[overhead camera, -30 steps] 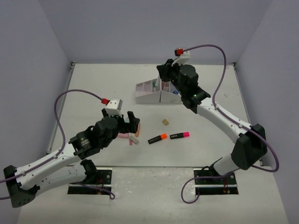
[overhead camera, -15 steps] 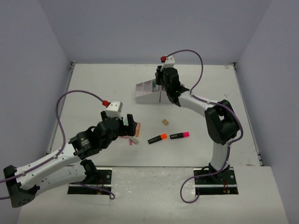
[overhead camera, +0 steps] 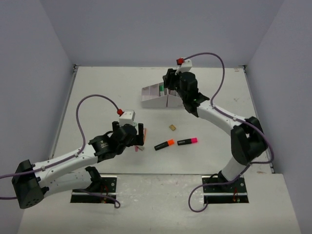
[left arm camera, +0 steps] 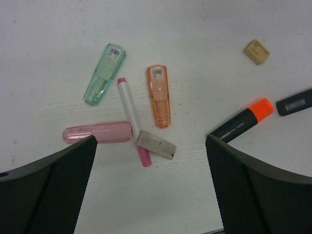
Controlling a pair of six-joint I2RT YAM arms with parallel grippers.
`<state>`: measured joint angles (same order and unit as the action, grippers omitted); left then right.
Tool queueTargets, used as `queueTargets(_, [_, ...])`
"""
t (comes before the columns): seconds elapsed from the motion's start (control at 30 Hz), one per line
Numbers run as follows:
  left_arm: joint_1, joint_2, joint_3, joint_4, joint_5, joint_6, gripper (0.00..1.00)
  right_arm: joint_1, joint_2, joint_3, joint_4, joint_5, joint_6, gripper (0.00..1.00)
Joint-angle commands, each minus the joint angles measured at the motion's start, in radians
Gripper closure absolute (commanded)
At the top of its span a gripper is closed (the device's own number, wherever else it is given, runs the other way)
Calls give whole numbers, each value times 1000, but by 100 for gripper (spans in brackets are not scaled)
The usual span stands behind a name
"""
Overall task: Sort the stationery into containers
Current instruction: Place the pen in the storage box.
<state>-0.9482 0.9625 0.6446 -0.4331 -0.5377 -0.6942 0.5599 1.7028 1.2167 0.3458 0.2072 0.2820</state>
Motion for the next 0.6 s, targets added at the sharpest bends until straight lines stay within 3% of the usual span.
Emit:
queueTargets(0.0, [12, 56, -12, 86, -26, -65, 17, 19, -246, 17, -129, -84, 92, 49])
queueTargets(0.1, [23, 113, -14, 119, -26, -72, 37, 25, -340, -13, -327, -166, 199, 54])
queueTargets(0.17, [32, 147, -13, 138, -37, -77, 54, 38, -414, -117, -310, -204, 219, 57])
queueTargets(0.33, [75, 244, 2, 169, -42, -60, 65, 60, -544, -246, -308, -274, 241, 59])
queueTargets(0.57, [127, 384, 14, 244, -31, -41, 66, 72, -636, -366, -307, -303, 256, 59])
